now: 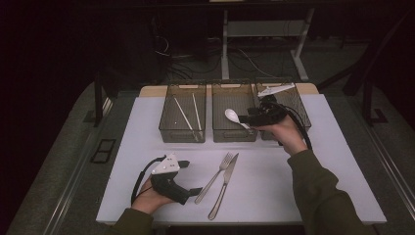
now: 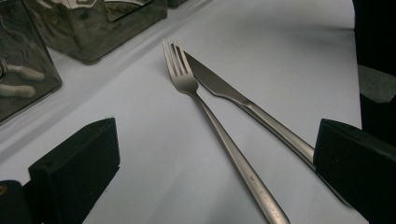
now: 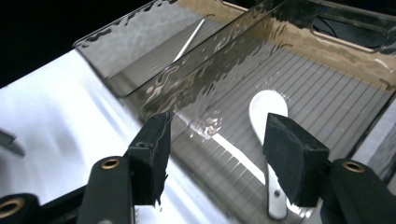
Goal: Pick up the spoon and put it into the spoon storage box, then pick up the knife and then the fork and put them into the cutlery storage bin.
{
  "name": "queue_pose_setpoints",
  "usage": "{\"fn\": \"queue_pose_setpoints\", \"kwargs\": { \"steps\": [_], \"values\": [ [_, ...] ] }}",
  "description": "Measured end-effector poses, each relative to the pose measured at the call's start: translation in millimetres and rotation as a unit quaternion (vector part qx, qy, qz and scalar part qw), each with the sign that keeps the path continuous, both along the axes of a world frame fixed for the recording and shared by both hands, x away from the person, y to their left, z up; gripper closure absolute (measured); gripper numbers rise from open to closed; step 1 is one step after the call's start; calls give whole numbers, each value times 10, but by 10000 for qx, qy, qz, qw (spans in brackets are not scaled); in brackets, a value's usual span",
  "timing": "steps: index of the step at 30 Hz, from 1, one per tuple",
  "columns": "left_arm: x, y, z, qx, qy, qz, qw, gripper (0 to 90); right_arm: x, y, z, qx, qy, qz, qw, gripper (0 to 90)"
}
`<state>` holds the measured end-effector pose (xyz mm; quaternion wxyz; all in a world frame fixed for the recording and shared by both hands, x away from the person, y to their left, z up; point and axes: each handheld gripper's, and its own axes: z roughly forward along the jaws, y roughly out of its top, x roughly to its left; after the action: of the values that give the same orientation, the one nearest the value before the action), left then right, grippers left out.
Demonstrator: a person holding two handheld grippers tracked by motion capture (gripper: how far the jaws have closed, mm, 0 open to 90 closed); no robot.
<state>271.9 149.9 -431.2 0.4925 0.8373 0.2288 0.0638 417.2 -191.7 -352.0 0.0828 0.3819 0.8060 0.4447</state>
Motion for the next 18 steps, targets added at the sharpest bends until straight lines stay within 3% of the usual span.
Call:
{"fn": "queue_pose_setpoints", "kwargs": {
  "steps": [10, 18],
  "values": [
    [-4, -33, -2, 132, 16, 12, 9999, 0, -343, -256, -97, 119, -46, 95, 9999, 378],
    [3, -99, -8, 255, 43, 115, 9996, 16, -636, -466, -263, 114, -26, 85, 9999, 364]
  ]
}}
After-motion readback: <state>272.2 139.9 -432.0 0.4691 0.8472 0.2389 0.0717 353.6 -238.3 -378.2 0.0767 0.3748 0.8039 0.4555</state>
